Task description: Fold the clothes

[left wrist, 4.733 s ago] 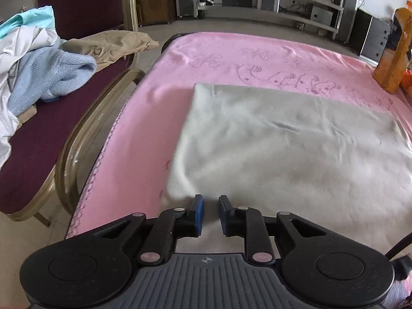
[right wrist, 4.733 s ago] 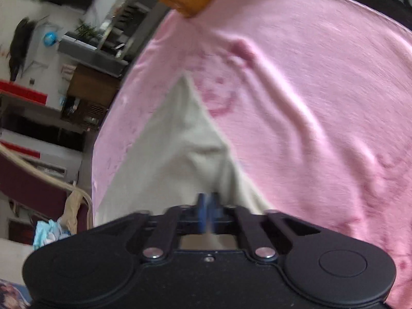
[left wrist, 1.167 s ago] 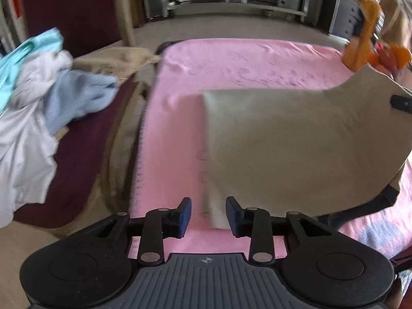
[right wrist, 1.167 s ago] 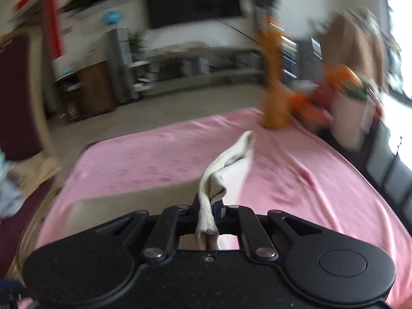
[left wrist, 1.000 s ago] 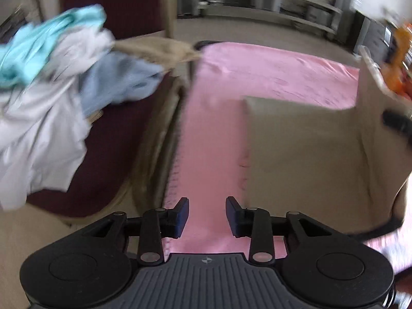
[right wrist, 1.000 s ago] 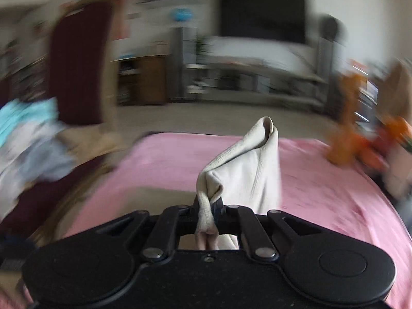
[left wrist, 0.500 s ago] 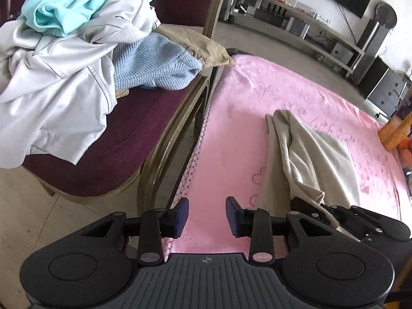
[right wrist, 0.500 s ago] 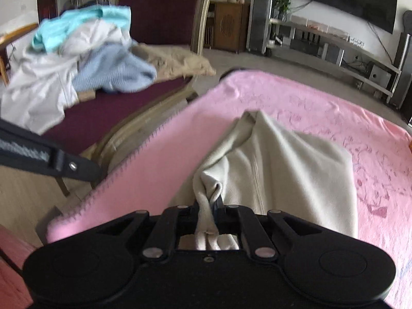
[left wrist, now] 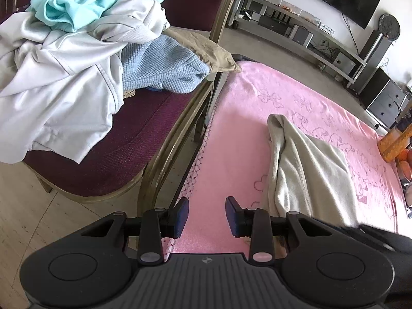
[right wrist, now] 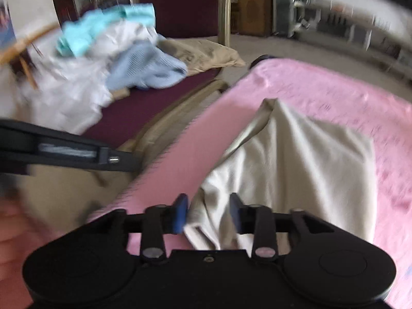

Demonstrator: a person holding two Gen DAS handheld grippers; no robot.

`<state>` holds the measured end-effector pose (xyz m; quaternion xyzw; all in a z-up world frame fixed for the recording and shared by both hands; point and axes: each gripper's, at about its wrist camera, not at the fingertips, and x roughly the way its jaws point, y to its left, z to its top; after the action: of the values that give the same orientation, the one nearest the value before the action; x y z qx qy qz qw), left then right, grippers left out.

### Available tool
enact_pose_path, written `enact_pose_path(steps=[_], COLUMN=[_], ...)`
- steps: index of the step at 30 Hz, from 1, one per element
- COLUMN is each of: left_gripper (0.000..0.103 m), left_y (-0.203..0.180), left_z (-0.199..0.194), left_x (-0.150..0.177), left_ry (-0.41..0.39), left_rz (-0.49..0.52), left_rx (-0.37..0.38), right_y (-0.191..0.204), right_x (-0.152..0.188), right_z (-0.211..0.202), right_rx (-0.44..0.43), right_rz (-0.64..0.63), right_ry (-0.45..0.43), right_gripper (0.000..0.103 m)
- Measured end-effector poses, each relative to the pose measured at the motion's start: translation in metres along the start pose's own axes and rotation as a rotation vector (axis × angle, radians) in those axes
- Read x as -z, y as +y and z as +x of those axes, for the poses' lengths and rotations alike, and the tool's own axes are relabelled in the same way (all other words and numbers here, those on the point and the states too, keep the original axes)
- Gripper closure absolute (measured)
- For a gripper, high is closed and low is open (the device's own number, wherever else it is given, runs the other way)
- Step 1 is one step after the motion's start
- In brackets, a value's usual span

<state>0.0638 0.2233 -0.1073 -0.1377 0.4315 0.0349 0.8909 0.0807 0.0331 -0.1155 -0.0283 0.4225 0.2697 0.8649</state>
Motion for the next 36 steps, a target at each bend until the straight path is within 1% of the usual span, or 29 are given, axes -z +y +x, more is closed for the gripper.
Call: enact_pose_path(steps=[3,5,7,8,9,10,12,13,14,15,17,18,19,20,21,22,23,25,26,28,29,30,31,33,36], left_gripper=[0.075,0.079,0.086,0.086,0.086,0.086,0.085,0.085,0.085,0.086,0.089,0.087,0.086,0.087,0.090,0.093,0.093,0.092,0.092,0.092,0.092,0.092,0.092,0.092,0.092], left_y=[-0.019,-0.032,-0.045,-0.052,-0.058,-0.065,-0.078,-0.084,-0.091,-0.098,-0.098,-0.094,-0.089,-0.082,-0.073,-0.065,-0.060,-0.054,-0.050,-0.044,-0.050,-0.062,-0.074,-0.092,-0.104], left_z=[0.005,0.008,0.011,0.012,0.014,0.015,0.018,0.020,0.026,0.034,0.054,0.056,0.051,0.046,0.041,0.036,0.030,0.017,0.010,-0.004,-0.004,0.003,0.012,0.032,0.063], left_x=[0.002,0.004,0.006,0.006,0.007,0.008,0.010,0.010,0.012,0.016,0.029,0.034,0.037,0.039,0.040,0.041,0.039,0.032,0.029,0.022,0.019,0.017,0.015,0.011,0.013], left_ry=[-0.005,-0.009,-0.013,-0.015,-0.016,-0.018,-0.022,-0.024,-0.010,0.023,0.160,0.186,0.181,0.175,0.170,0.165,0.138,0.055,0.014,-0.069,-0.092,-0.095,-0.084,-0.044,0.058], left_rz=[0.072,0.119,0.167,0.191,0.215,0.239,0.287,0.311,0.346,0.396,0.484,0.508,0.519,0.508,0.484,0.459,0.430,0.364,0.331,0.263,0.261,0.280,0.294,0.312,0.335], left_rx=[0.036,0.060,0.085,0.097,0.109,0.121,0.145,0.157,0.137,0.092,-0.028,-0.062,-0.076,-0.090,-0.106,-0.121,-0.098,0.000,0.049,0.146,0.175,0.189,0.202,0.226,0.220], right_y=[-0.029,-0.054,-0.075,-0.086,-0.095,-0.103,-0.113,-0.114,-0.115,-0.113,-0.105,-0.101,-0.095,-0.092,-0.091,-0.094,-0.099,-0.112,-0.119,-0.128,-0.131,-0.132,-0.128,-0.122,-0.121], right_x=[0.005,0.007,0.011,0.014,0.017,0.020,0.024,0.027,0.029,0.031,0.041,0.046,0.052,0.057,0.061,0.064,0.065,0.065,0.063,0.058,0.056,0.053,0.049,0.043,0.043], right_z=[-0.037,-0.062,-0.079,-0.086,-0.090,-0.087,-0.076,-0.067,-0.057,-0.046,-0.029,-0.023,-0.022,-0.026,-0.034,-0.042,-0.052,-0.072,-0.081,-0.089,-0.090,-0.089,-0.082,-0.064,-0.035], right_rx=[-0.062,-0.048,0.002,0.031,0.055,0.067,0.072,0.067,0.065,0.077,0.138,0.170,0.197,0.211,0.225,0.242,0.258,0.263,0.244,0.172,0.133,0.098,0.070,0.027,-0.036], right_rz=[0.126,0.206,0.274,0.307,0.338,0.363,0.399,0.399,0.392,0.368,0.280,0.226,0.167,0.121,0.099,0.098,0.111,0.155,0.193,0.283,0.326,0.356,0.358,0.373,0.439], right_ry=[0.001,-0.024,-0.041,-0.049,-0.053,-0.047,-0.032,-0.027,-0.019,-0.002,0.064,0.102,0.143,0.168,0.185,0.203,0.202,0.158,0.124,0.058,0.026,0.001,-0.012,-0.026,-0.006], right_gripper=[0.066,0.066,0.065,0.065,0.068,0.075,0.084,0.084,0.084,0.084,0.084,0.085,0.084,0.083,0.080,0.080,0.080,0.080,0.080,0.080,0.082,0.088,0.090,0.090,0.090])
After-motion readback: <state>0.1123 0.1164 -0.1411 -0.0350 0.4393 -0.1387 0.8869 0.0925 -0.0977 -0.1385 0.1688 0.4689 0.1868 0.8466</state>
